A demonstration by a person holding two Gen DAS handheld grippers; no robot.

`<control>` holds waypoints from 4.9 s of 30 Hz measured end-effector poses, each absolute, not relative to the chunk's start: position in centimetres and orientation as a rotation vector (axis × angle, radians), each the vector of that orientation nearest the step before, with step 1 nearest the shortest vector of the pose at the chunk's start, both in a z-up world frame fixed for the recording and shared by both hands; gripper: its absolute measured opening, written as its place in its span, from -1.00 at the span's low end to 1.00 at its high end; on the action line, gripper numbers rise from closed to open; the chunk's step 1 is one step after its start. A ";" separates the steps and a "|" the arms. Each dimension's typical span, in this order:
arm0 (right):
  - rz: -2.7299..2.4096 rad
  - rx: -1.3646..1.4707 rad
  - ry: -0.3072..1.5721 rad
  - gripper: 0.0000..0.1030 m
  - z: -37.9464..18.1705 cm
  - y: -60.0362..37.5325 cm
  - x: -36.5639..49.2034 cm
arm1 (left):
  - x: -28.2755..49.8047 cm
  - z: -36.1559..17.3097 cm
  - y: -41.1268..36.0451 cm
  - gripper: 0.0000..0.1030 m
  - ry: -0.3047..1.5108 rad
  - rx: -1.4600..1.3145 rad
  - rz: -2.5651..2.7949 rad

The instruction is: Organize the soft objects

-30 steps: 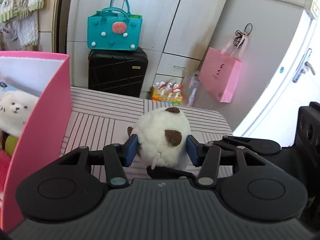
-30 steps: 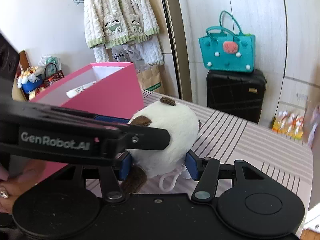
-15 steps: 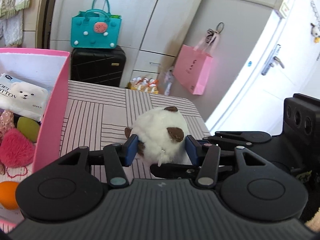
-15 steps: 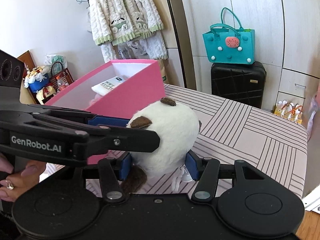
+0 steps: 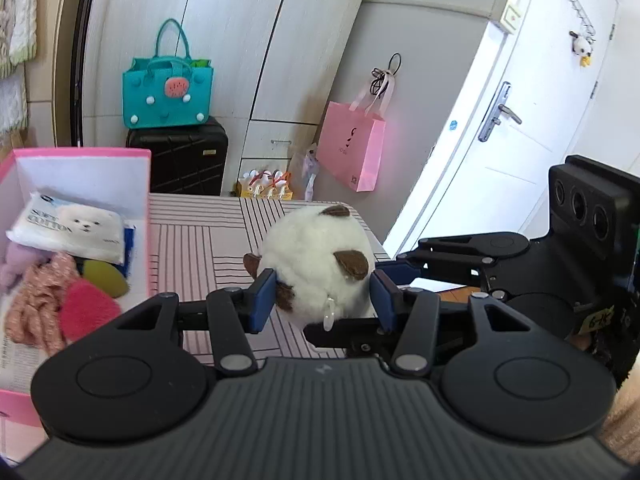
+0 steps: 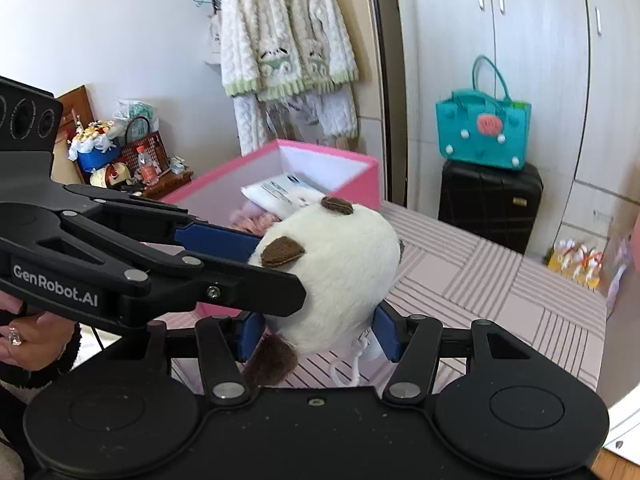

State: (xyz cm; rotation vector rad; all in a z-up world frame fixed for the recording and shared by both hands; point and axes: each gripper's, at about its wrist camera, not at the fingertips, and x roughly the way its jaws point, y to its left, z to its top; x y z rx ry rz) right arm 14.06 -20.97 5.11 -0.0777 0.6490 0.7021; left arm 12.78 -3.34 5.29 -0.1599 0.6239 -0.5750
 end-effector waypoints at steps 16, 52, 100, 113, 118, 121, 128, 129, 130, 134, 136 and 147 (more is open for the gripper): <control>0.817 -0.152 0.476 0.23 9.8 -12.7 13.6 | 9.3 10.2 3.5 -0.05 0.482 -0.040 -0.472; 1.036 -0.275 0.683 0.38 2.4 0.0 22.0 | 16.9 3.8 13.5 -0.07 0.756 0.087 -0.219; 0.365 -0.143 0.565 0.87 7.9 -14.6 6.1 | 6.3 7.7 5.9 0.98 0.623 0.023 -0.326; 0.251 -0.126 0.506 0.87 8.4 -15.7 2.7 | 4.2 6.6 3.9 1.00 0.660 0.088 -0.187; 0.214 -0.119 0.525 0.87 7.6 -16.1 2.0 | 3.4 5.8 3.2 1.00 0.619 0.054 -0.148; 0.187 -0.090 0.537 0.87 7.1 -16.7 1.8 | 3.0 5.2 2.9 1.00 0.597 0.031 -0.123; 0.124 -0.069 0.492 0.87 6.0 -17.5 0.1 | 1.9 3.6 2.1 1.00 0.586 -0.013 -0.217; 0.122 -0.069 0.495 0.87 5.9 -17.5 0.0 | 1.7 3.5 2.0 1.00 0.584 -0.021 -0.232; 0.117 -0.069 0.497 0.87 5.9 -17.6 0.0 | 1.5 3.3 1.8 1.00 0.583 -0.027 -0.249; 0.087 -0.079 0.490 0.87 5.7 -17.6 -0.2 | 1.0 3.1 1.4 1.00 0.553 -0.014 -0.229; 0.071 -0.089 0.488 0.87 5.5 -17.4 -0.1 | 1.1 3.0 1.4 1.00 0.538 -0.002 -0.206; 0.015 -0.041 0.487 0.87 4.5 -18.5 0.3 | 1.8 2.3 2.4 1.00 0.537 0.007 -0.108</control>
